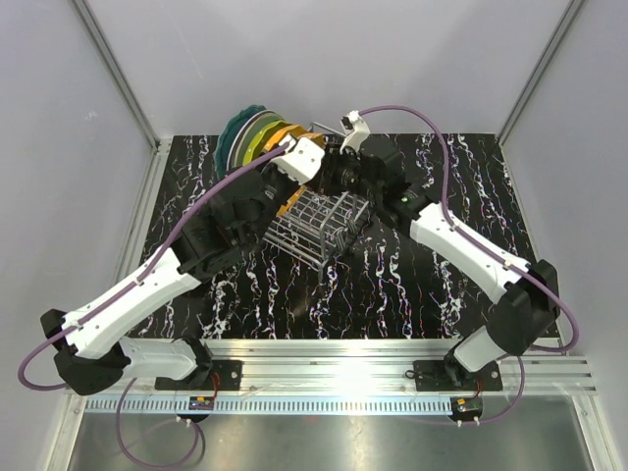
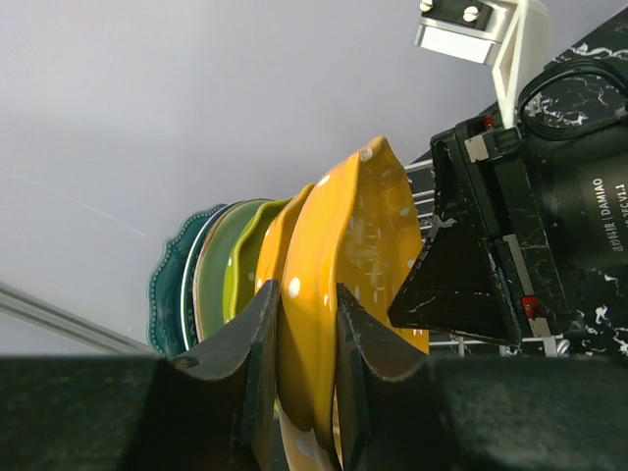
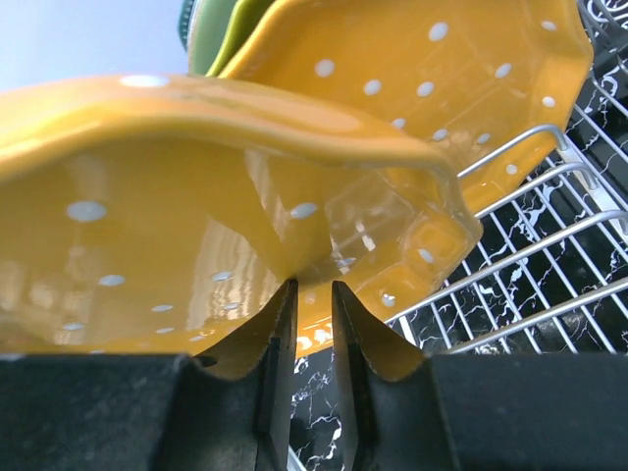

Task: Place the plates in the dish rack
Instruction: Insert the plate into the dish rack

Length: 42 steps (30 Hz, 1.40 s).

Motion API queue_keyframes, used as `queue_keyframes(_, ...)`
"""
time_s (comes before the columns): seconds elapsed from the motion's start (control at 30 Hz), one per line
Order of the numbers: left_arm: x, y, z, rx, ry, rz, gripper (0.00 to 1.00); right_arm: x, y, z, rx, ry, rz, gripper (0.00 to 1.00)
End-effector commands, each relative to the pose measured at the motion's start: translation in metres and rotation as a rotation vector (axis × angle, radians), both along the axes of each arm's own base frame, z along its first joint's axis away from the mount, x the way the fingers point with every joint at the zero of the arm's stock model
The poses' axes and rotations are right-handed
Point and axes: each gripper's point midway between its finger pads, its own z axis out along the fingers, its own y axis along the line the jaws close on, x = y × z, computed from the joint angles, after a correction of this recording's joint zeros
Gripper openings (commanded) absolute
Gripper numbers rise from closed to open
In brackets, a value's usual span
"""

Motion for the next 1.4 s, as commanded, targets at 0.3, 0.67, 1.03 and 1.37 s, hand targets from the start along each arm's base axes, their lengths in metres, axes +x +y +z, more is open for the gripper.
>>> queue_keyframes(0.3,-0.005,-0.03,0.047,-0.134,-0.132,-0.183,0.0,0.031,0.015,0.037,0.079,-0.117,-0.053,0.27)
queue_keyframes(0.67,0.005,-0.026,0.034,-0.105,-0.124,-0.156,0.0,0.043,0.025,0.024,0.074,-0.094,-0.054,0.27)
queue_keyframes(1.03,0.015,-0.023,0.02,-0.103,-0.107,-0.134,0.0,0.051,0.025,0.021,0.075,-0.087,-0.064,0.26)
queue_keyframes(1.37,0.013,-0.018,0.035,-0.132,-0.126,-0.124,0.0,0.059,0.031,0.02,0.087,-0.075,-0.058,0.26)
